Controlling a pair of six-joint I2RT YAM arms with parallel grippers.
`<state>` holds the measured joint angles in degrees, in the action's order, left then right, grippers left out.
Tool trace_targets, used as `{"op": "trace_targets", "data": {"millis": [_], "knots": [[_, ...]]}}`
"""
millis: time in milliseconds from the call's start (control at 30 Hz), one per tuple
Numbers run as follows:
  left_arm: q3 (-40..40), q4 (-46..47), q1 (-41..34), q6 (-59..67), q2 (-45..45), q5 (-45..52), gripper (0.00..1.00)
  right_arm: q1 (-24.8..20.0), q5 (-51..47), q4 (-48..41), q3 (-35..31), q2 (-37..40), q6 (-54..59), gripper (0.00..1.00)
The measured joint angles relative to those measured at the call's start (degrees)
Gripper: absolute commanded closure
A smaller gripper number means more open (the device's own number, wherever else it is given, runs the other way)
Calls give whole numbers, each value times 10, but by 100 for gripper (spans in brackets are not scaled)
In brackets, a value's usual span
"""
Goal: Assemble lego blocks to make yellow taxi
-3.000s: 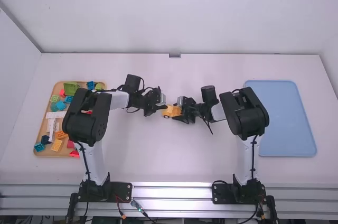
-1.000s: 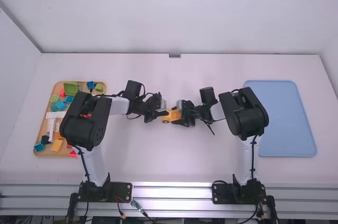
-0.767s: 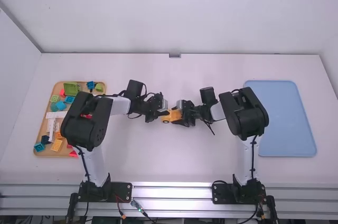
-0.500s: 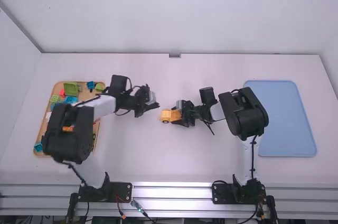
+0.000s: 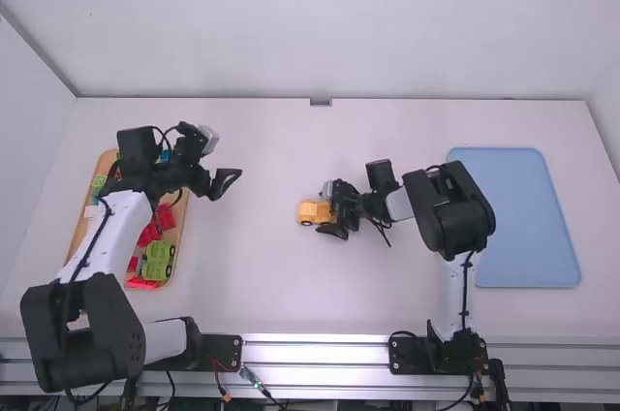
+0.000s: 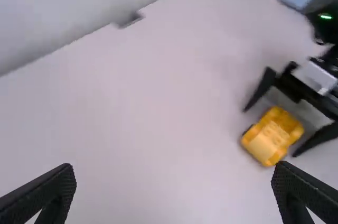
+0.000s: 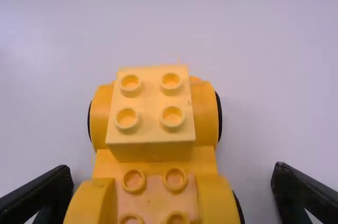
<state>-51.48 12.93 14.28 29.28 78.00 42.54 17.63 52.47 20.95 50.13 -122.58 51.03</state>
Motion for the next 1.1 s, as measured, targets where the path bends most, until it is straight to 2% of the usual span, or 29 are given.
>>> {"op": "trace_targets", "data": {"millis": [167,200,433,533,667,867,1100], "knots": [[0,5,20,-172,-17,-140,1,0,-78,-103,0,81,10,1],[0,5,20,-172,-17,-140,1,0,-78,-103,0,81,10,1],[0,99,79,-481,-19,-386,1,0,-163,-169,0,192,18,1],[0,145,105,-604,-22,-443,1,0,-182,-169,0,206,18,1],[0,214,143,-787,-25,-480,1,0,-195,-167,0,207,20,1],[0,238,176,-949,-25,-499,1,0,-201,-168,0,207,18,1],[1,208,178,-973,-25,-521,1,0,-201,-167,0,208,20,1]]}}
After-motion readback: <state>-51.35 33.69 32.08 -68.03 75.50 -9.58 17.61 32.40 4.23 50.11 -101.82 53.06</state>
